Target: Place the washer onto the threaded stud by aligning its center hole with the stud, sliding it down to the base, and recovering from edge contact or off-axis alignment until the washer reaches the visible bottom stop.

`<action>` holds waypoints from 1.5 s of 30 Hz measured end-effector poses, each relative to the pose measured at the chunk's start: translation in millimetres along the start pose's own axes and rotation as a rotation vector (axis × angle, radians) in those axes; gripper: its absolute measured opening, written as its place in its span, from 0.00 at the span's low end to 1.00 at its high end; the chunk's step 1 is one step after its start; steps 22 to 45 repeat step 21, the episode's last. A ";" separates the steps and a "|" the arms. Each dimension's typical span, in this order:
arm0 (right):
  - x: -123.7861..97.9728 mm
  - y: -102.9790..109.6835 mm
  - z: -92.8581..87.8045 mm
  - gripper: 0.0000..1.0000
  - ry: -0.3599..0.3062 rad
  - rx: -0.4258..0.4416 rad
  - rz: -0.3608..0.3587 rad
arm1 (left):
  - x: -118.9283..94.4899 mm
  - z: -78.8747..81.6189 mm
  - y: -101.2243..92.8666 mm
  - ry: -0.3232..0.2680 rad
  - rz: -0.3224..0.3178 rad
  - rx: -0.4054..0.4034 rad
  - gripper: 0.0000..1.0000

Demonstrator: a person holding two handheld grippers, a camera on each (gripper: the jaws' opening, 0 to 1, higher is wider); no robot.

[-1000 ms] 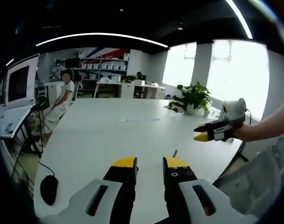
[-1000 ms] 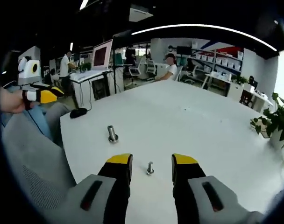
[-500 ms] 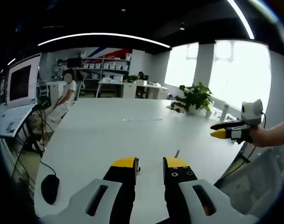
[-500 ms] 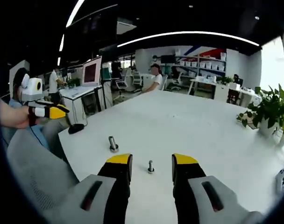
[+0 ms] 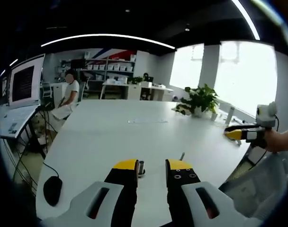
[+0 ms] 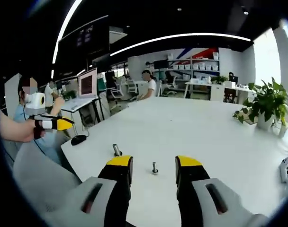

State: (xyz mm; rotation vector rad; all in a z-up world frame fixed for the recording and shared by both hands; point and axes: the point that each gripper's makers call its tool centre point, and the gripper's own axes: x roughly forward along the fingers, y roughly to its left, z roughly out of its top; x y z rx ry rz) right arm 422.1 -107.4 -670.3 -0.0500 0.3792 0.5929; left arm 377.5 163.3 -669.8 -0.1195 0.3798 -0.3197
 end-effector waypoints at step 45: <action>-18.5 -7.9 -6.5 0.40 -0.020 0.055 -0.042 | -6.5 9.1 5.3 -0.053 0.034 0.004 0.21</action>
